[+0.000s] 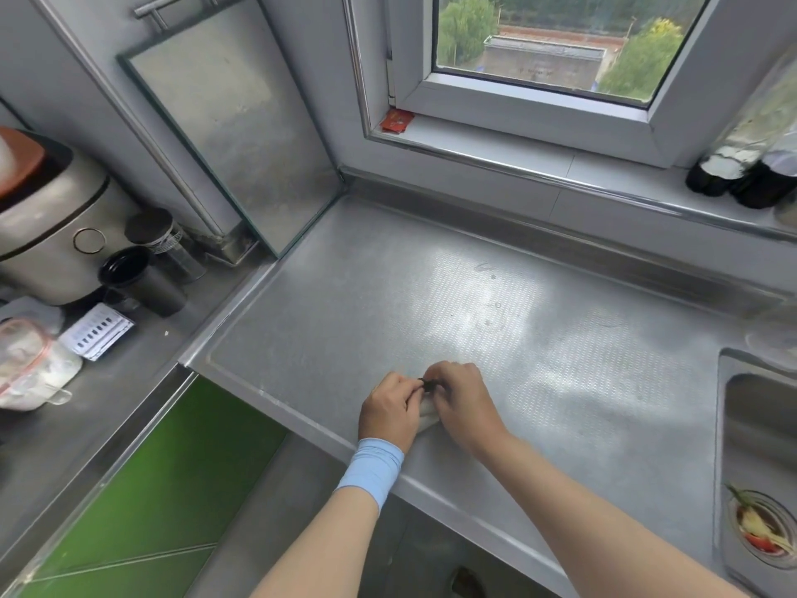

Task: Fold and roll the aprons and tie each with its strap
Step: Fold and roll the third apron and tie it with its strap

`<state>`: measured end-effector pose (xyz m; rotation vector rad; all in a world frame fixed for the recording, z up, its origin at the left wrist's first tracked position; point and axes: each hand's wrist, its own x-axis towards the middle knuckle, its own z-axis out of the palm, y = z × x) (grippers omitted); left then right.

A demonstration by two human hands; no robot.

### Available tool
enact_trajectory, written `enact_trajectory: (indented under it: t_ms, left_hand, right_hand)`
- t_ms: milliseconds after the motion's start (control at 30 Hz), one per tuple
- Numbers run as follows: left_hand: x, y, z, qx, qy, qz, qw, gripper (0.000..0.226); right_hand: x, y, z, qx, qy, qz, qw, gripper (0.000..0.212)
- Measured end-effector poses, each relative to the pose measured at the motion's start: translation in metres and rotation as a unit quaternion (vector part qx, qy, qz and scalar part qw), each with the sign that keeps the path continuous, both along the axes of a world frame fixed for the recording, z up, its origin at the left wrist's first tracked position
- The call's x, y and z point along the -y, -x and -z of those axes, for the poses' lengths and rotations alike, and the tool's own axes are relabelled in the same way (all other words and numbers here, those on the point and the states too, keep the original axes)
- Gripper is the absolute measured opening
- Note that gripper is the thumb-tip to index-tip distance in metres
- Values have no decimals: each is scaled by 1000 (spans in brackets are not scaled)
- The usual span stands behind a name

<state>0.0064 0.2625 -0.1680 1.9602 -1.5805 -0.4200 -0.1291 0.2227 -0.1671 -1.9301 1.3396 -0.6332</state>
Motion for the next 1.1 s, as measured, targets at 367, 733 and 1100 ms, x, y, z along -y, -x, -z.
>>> enact_trajectory:
  t_ms: [367,733,1100]
  left_hand:
    - [4,3,7,-106,-6,-36,994,10]
    - [7,-1,-10,-56,-212,-58,974,31]
    - [43,-9,-117,-213,-206,35,954,24]
  right_hand:
    - [2,0,6,-41,13,-3,999,8]
    - [19,5,-23,-105,-51,30,993,12]
    - [65,-6,-123,-49,-111,-52,991,11]
